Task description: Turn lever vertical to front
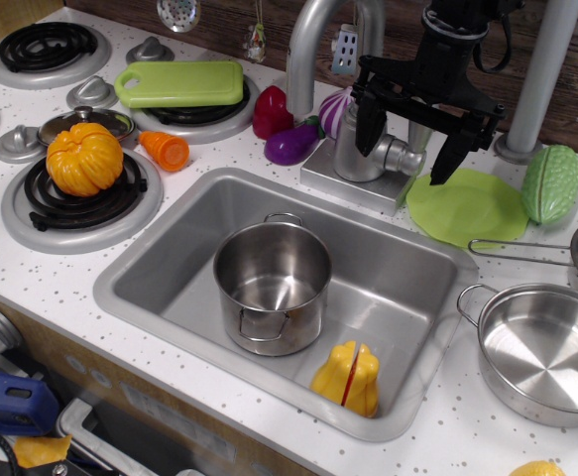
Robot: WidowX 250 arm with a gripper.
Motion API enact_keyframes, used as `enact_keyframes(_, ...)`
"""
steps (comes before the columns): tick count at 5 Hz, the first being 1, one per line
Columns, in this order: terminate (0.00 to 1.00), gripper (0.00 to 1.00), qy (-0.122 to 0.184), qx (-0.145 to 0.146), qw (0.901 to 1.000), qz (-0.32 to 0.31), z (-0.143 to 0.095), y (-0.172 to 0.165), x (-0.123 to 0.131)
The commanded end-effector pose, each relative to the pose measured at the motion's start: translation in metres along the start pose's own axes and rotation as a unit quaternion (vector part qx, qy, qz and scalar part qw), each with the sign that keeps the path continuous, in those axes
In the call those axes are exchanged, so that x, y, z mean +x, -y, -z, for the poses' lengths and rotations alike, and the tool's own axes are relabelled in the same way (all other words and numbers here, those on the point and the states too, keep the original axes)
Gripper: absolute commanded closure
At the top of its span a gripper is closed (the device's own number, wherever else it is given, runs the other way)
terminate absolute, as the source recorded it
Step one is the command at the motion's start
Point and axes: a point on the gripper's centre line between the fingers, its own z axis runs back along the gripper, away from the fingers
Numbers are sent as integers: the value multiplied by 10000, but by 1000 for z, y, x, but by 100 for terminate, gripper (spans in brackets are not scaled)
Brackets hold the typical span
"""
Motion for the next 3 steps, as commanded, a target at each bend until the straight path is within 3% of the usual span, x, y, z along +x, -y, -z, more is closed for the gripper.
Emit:
enact_keyframes(1, 0, 0, 0, 0, 10000, 0, 0, 0, 0)
enact_keyframes(3, 0, 0, 211, -73, 9997, 61, -30, -16, 22)
